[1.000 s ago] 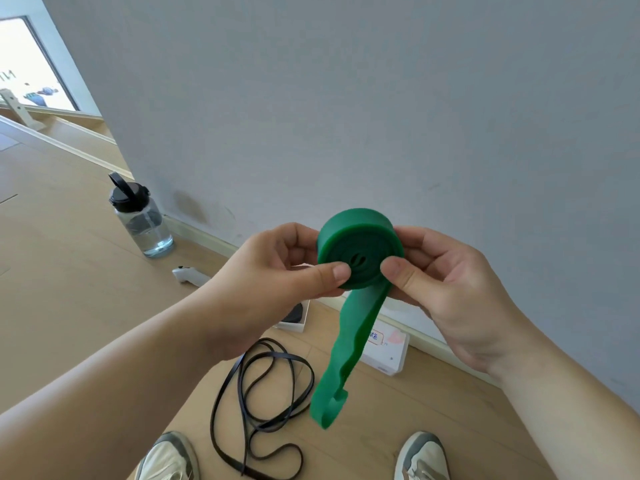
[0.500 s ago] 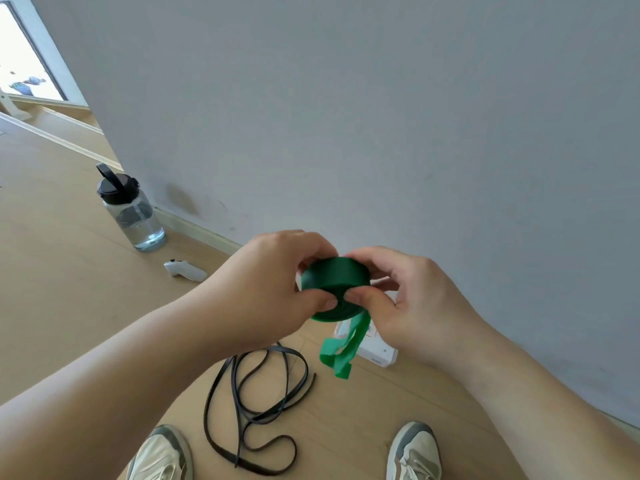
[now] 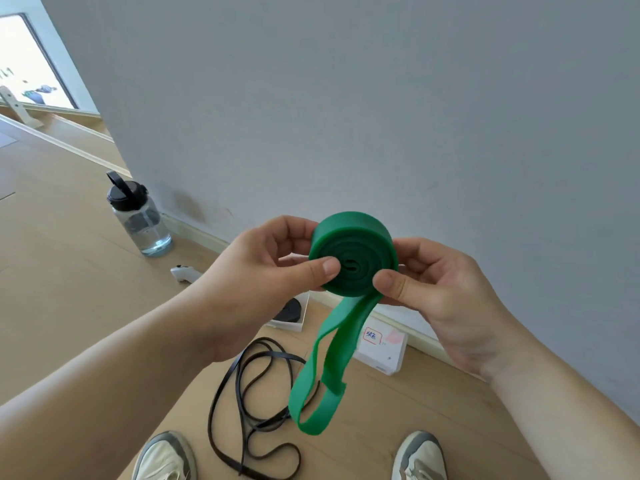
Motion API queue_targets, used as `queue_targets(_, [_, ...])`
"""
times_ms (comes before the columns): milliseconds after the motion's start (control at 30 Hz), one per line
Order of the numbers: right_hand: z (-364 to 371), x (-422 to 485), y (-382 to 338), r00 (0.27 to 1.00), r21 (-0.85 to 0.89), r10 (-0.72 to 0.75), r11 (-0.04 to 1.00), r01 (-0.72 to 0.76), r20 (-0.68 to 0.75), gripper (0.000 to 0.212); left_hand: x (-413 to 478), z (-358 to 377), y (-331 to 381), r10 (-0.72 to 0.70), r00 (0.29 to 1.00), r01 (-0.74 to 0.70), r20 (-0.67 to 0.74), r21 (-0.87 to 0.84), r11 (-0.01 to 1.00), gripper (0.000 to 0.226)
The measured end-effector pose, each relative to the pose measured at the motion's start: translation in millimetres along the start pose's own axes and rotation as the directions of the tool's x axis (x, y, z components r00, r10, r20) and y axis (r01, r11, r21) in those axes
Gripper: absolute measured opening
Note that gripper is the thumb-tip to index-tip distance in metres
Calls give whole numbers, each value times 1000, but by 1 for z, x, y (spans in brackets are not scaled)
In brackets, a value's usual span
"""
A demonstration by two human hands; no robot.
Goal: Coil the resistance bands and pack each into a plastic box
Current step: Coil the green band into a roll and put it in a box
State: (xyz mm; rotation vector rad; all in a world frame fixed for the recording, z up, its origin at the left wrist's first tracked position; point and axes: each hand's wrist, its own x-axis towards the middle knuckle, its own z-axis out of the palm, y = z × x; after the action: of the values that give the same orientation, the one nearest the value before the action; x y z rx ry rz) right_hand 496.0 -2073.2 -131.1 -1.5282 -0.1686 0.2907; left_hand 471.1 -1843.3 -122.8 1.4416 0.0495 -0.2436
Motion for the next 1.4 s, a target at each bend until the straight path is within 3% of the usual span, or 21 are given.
queue_targets(67, [0,-3,-1,1000,-51,13,999,-14,-15,35,-1,-2,0,-51,999,48,19,112,993,34])
queue_targets(167, [3,-4,0,998,-294,21,955,-36,-54,25,0,-4,2,-29,1000,25,1,494,869,33])
queue_targets(267, [11,-3,0,999,-492,-1,870,-21,-45,27,-3,4,4,94,996,-73,3,651,756,45])
queue_targets(333, [15,-3,0,1000,-536,-8,844,-9,-29,30,-5,8,5,126,991,-121,46,708,695,41])
queue_targets(400, [15,-3,-1,1000,-519,-1,854,-6,-13,32,-4,7,4,118,992,-109,36,709,697,37])
queue_targets(500, [7,-1,-4,999,-342,33,939,-26,15,38,-2,2,6,84,996,-57,-15,616,786,36])
queue_targets(600, [-4,1,-3,995,-175,63,983,-49,73,44,-2,-4,8,1,1000,7,-19,411,912,36])
queue_targets(667, [-6,1,-2,992,-153,57,987,-40,110,45,-2,-7,9,-15,1000,16,-5,218,976,36])
queue_targets(733, [-5,1,0,992,-166,43,986,-22,119,46,-2,-7,9,-30,999,29,13,45,999,39])
queue_targets(800, [-4,1,0,994,-179,26,984,-7,102,42,-2,-3,7,-43,998,44,45,-19,999,40])
queue_targets(867, [-4,0,-1,998,-230,10,973,7,70,36,-1,-2,4,-23,999,17,42,136,991,36])
queue_targets(933, [-4,0,-1,999,-278,9,961,1,37,25,-1,-2,5,25,1000,-28,13,416,909,34])
queue_targets(1000, [-3,-1,-2,1000,-318,23,948,-19,9,22,-2,-1,7,74,997,-59,-4,561,825,35])
queue_targets(1133, [1,-4,-5,999,-389,34,921,-23,23,23,-2,-1,8,144,989,-97,-19,649,754,34])
queue_targets(1300, [-2,-4,-5,986,-336,118,939,-73,117,44,-1,-3,0,99,993,-117,65,696,708,38])
queue_targets(1400, [-5,0,-2,993,-313,104,946,-84,49,44,1,-6,-1,116,992,-119,51,687,717,34])
